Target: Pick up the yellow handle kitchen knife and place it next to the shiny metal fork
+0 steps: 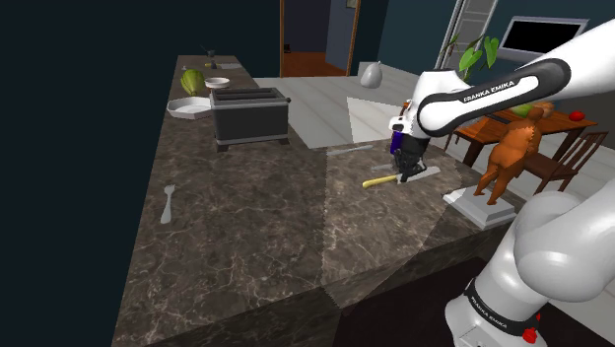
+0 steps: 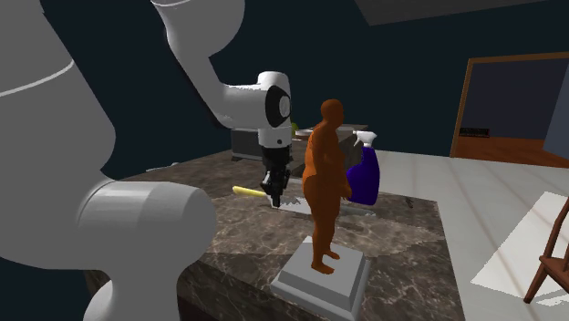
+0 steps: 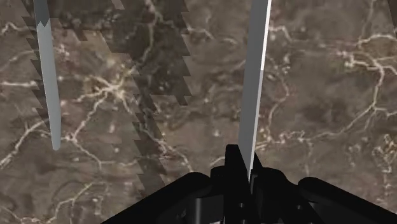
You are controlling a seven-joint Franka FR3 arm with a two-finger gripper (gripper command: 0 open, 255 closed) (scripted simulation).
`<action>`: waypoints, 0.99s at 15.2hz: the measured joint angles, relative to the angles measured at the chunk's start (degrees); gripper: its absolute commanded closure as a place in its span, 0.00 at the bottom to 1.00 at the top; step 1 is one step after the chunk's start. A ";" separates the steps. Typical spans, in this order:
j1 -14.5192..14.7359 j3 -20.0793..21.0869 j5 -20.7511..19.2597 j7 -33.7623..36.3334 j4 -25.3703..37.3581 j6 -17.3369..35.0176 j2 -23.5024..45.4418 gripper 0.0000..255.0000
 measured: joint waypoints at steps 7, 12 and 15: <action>-0.15 1.48 0.47 0.00 3.26 -6.35 -3.13 1.00; -0.14 2.60 0.95 0.03 5.86 -10.84 -5.05 1.00; -0.16 3.15 1.21 -0.04 7.40 -13.31 -5.98 1.00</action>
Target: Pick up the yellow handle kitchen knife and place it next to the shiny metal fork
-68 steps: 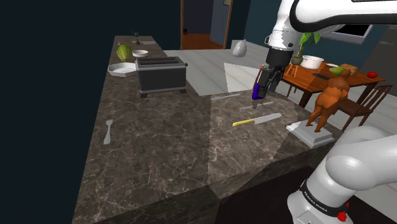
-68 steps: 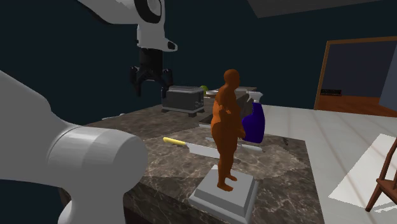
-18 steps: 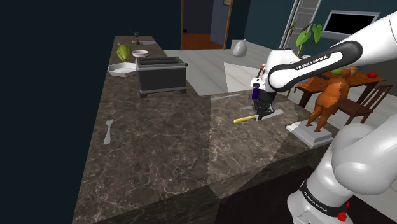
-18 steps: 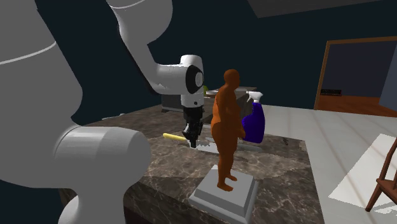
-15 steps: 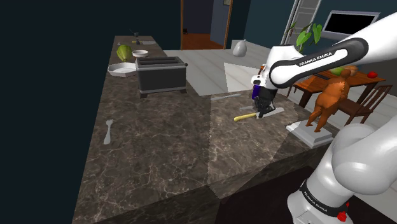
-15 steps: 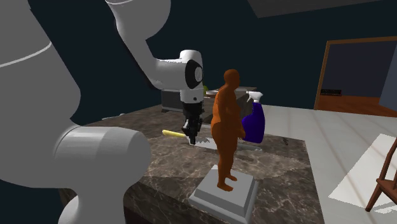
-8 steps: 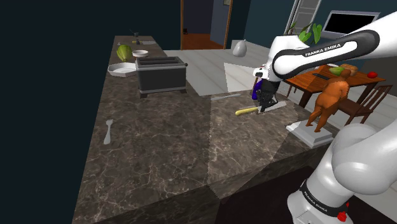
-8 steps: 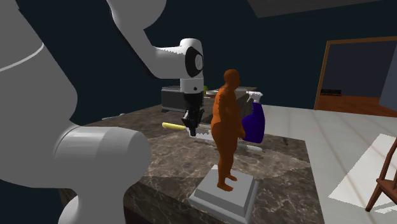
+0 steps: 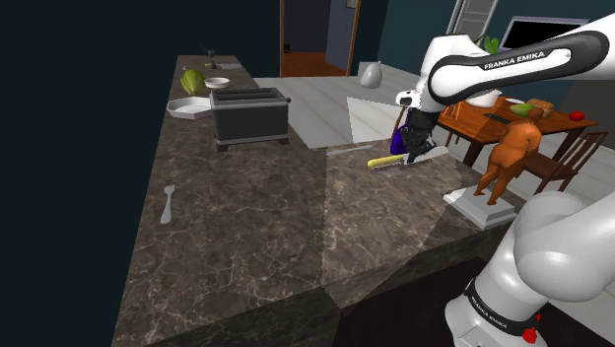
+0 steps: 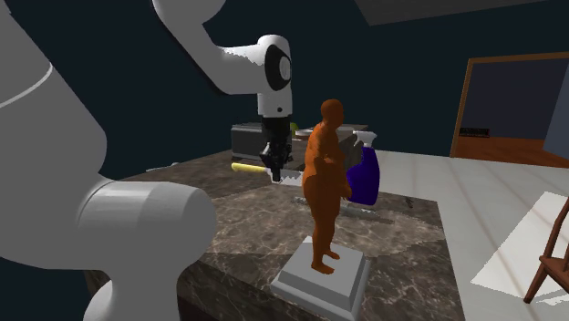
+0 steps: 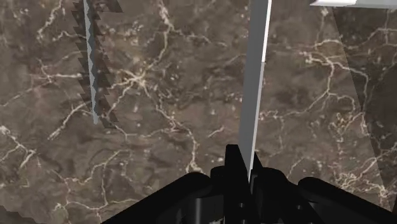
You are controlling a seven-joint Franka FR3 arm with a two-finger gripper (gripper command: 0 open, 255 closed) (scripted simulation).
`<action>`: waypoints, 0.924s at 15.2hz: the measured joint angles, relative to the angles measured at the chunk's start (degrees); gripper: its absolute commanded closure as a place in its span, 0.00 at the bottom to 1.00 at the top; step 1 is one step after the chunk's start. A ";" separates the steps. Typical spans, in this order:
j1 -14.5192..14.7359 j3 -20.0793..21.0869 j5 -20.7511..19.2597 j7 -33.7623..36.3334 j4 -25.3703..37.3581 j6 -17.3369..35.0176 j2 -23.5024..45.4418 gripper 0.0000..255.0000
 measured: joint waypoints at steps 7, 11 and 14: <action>4.82 6.17 4.42 7.85 1.55 0.55 3.18 1.00; 7.95 9.65 7.22 12.52 4.02 1.12 6.69 1.00; 10.15 12.08 9.17 15.83 6.36 1.69 9.90 1.00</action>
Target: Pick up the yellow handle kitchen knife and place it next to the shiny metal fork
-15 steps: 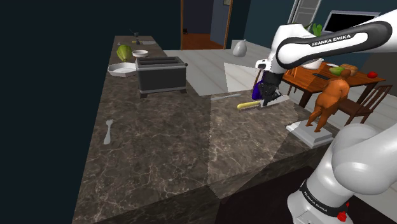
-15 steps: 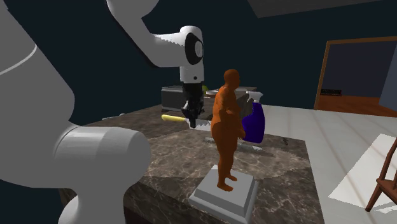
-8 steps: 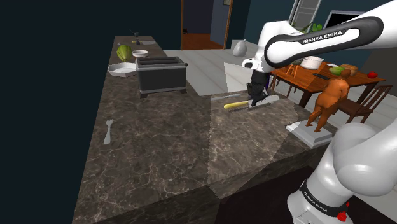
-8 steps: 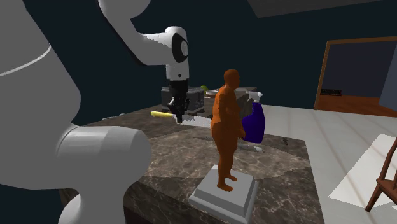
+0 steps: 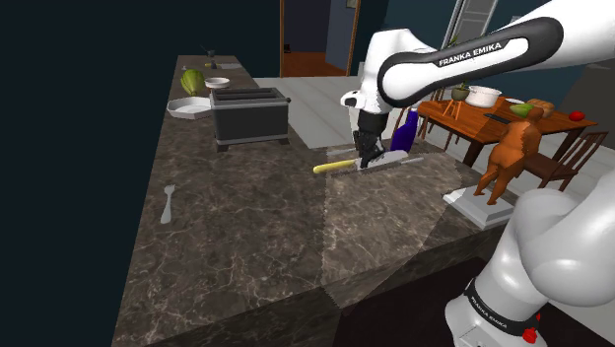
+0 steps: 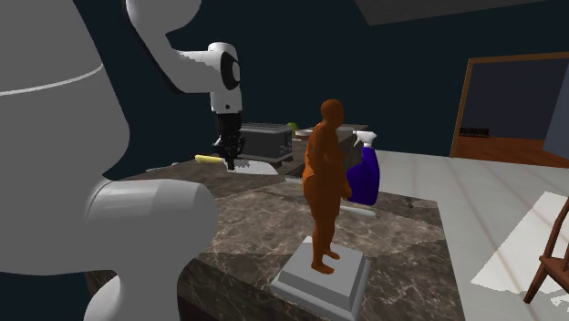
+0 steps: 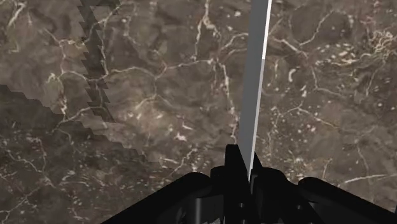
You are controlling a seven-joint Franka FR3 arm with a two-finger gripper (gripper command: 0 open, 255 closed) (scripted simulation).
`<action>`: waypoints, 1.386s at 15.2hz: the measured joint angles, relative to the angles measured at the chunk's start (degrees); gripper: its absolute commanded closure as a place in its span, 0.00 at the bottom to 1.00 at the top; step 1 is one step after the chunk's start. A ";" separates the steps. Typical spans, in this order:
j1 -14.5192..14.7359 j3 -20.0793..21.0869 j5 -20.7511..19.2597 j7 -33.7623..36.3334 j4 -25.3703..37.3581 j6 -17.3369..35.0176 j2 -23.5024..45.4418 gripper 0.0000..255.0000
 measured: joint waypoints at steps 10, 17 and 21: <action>6.04 6.75 4.81 9.69 12.53 -0.28 12.87 1.00; 9.37 10.32 6.40 15.74 24.70 -1.69 23.82 1.00; 11.15 11.94 6.78 18.98 33.98 -3.87 31.00 1.00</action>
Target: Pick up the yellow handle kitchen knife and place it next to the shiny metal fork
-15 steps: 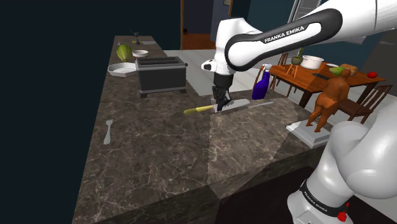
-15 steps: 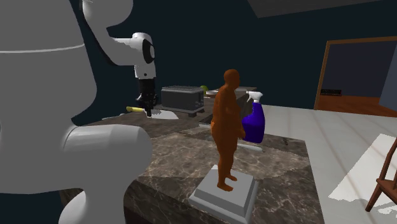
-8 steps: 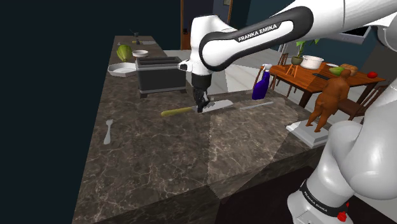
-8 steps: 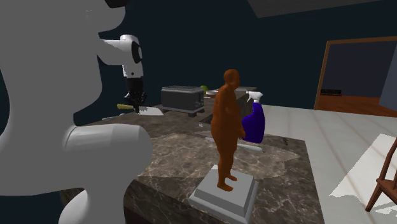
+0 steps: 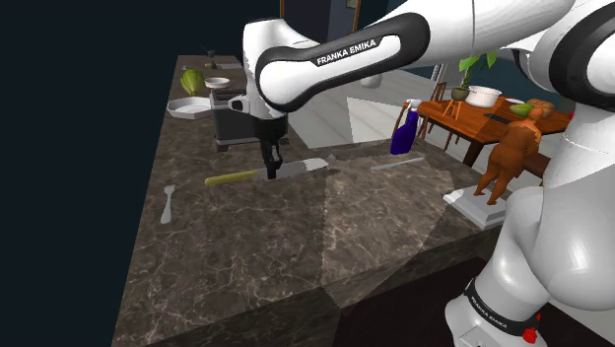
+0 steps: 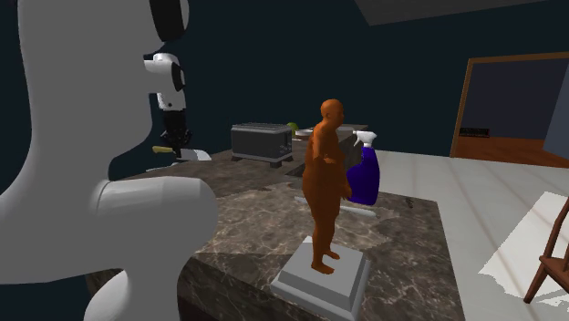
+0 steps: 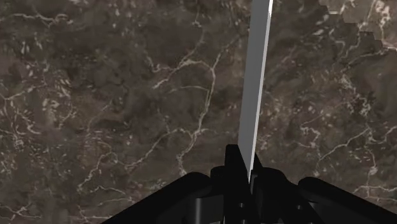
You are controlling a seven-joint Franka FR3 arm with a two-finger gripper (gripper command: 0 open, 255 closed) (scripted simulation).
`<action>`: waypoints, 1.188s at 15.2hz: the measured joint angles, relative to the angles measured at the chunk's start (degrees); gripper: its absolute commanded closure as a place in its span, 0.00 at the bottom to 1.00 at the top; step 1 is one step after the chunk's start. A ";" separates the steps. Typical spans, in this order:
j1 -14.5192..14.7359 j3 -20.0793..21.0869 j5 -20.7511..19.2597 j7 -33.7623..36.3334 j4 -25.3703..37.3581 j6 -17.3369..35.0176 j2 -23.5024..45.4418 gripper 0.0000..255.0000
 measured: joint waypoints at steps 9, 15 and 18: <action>1.95 1.35 0.03 3.34 8.27 0.35 8.69 1.00; 1.96 1.36 0.02 3.42 5.49 4.44 10.01 1.00; 1.93 1.35 0.03 3.39 4.39 6.49 10.95 1.00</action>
